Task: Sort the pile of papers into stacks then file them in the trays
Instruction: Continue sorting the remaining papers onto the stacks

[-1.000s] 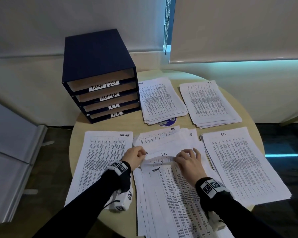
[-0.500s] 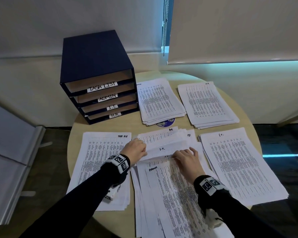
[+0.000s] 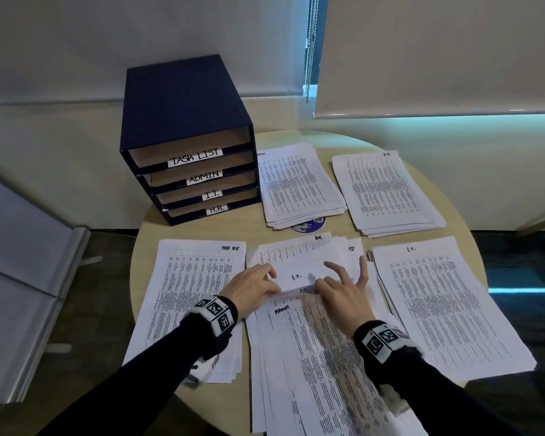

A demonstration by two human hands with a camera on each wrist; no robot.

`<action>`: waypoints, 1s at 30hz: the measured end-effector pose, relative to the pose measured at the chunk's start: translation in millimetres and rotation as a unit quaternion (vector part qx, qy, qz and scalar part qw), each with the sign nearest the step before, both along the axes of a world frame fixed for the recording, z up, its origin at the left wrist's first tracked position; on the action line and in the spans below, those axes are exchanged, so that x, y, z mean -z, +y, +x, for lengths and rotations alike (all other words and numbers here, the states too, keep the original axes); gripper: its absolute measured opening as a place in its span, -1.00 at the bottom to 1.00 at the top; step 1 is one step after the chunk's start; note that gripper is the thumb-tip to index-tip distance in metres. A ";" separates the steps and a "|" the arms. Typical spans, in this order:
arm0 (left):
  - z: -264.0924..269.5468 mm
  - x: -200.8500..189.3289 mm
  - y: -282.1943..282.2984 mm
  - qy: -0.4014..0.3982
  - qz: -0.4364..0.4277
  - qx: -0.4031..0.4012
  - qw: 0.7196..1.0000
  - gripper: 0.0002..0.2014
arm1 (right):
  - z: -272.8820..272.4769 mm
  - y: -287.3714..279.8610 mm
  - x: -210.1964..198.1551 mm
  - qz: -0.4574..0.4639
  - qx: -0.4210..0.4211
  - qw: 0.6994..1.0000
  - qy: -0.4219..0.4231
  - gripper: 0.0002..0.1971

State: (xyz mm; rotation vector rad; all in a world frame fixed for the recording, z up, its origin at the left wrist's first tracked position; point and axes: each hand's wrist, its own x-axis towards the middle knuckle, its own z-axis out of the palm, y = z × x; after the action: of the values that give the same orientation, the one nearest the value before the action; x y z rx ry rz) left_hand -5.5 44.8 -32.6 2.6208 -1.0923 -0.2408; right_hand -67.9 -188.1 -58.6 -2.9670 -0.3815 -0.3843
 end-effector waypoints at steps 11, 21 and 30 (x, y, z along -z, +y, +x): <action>29.9 0.7 -24.6 0.178 -0.034 -0.211 0.961 -0.92 | 1.0 -1.4 8.3 0.036 -0.037 0.999 -0.010 -0.52; 28.8 -6.0 -29.7 0.097 0.019 -0.142 0.985 -0.86 | 0.2 -2.4 9.5 0.100 -0.015 0.995 0.026 -0.59; 23.7 -10.1 -23.1 0.016 0.079 -0.050 0.995 -0.76 | 6.6 0.0 2.7 0.080 0.008 0.997 -0.004 -0.46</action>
State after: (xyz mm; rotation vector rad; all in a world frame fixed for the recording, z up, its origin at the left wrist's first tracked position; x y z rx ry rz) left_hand 18.3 21.8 -22.6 2.7916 -0.9648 -0.3607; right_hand -61.3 -188.1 -61.3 -2.8156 -0.3114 -0.4096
